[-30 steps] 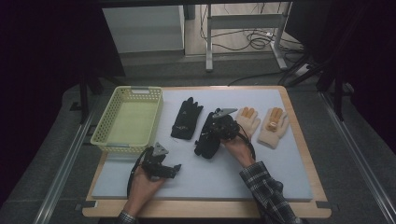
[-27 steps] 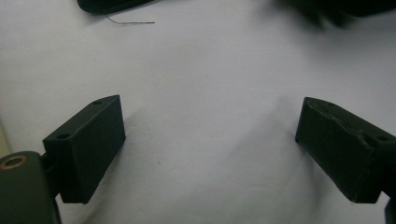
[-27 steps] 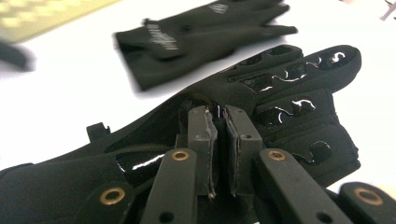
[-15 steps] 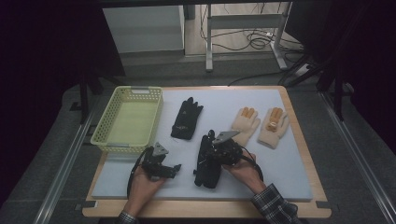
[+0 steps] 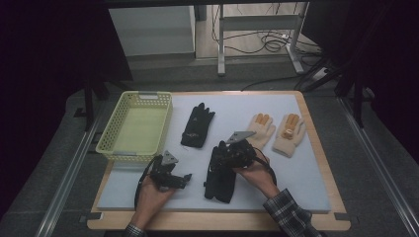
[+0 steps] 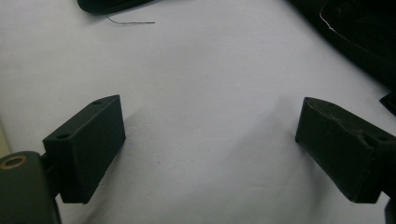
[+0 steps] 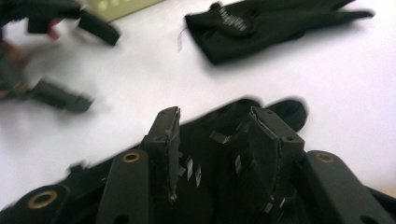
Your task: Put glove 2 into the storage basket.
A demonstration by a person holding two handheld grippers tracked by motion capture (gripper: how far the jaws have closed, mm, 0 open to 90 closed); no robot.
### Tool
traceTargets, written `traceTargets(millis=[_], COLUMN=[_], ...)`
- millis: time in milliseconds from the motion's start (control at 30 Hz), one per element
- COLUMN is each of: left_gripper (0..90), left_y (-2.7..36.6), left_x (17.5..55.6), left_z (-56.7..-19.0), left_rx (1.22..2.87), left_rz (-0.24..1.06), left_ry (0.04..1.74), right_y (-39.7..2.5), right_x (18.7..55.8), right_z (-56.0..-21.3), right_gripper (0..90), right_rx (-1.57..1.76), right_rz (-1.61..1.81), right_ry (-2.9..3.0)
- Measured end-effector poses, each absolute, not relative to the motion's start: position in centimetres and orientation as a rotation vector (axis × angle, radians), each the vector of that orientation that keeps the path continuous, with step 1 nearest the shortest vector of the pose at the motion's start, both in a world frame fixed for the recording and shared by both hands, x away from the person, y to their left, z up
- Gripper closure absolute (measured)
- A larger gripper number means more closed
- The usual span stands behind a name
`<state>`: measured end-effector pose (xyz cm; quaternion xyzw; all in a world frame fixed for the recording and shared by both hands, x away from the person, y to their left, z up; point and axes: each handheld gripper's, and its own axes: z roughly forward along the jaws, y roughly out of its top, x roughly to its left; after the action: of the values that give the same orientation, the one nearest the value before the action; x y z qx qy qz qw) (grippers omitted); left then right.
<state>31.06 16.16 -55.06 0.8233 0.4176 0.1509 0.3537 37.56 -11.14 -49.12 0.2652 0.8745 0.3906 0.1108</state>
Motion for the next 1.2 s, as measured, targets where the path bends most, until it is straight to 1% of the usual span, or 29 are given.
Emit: traceTargets(millis=[100, 267, 400, 500, 833, 933, 1000, 1067, 1100, 1167, 1200], left_gripper=[8.4, 8.4, 8.4, 8.3, 8.3, 8.3, 8.3, 8.3, 8.3, 8.3, 8.3], left_y=[16.2, 16.2, 16.2, 16.2, 16.2, 16.2, 16.2, 16.2, 16.2, 16.2, 16.2], left_x=[31.1, 31.1, 31.1, 31.1, 31.1, 31.1, 31.1, 31.1, 31.1, 31.1, 31.1], left_z=[-55.0, -55.1, -55.1, -55.1, -55.1, -55.1, -55.1, -55.1, -55.1, -55.1, -55.1], left_rx=[2.134, 2.126, 2.134, 2.130, 2.130, 2.129, 2.130, 2.129, 2.130, 2.129, 2.129], left_rz=[0.392, 0.388, 0.387, 0.386, 0.385, 0.385, 0.385, 0.385, 0.385, 0.385, 0.386], left_ry=[1.078, 1.083, 1.078, 1.081, 1.081, 1.081, 1.081, 1.081, 1.081, 1.082, 1.082], right_y=[-10.1, -7.6, -6.2, -4.9, -1.9, -1.5, -1.6, -1.6, -1.6, -1.5, -1.5], right_x=[39.3, 43.0, 44.5, 45.9, 50.3, 51.1, 51.5, 51.5, 51.5, 51.0, 51.0], right_z=[-48.9, -48.8, -49.0, -49.4, -51.7, -52.7, -52.9, -53.0, -53.0, -52.8, -52.8], right_gripper=[54.0, 62.1, 62.5, 59.5, 40.2, 40.3, 43.2, 49.0, 53.4, 71.8, 71.8], right_rx=[0.798, 0.771, 0.782, 0.797, 0.873, 0.869, 0.906, 0.947, 0.952, 0.934, 0.934], right_rz=[1.154, 1.123, 1.109, 1.095, 1.020, 0.961, 0.993, 1.006, 1.010, 0.970, 0.970], right_ry=[2.575, 2.579, 2.572, 2.558, 2.507, 2.511, 2.522, 2.518, 2.515, 2.490, 2.490])
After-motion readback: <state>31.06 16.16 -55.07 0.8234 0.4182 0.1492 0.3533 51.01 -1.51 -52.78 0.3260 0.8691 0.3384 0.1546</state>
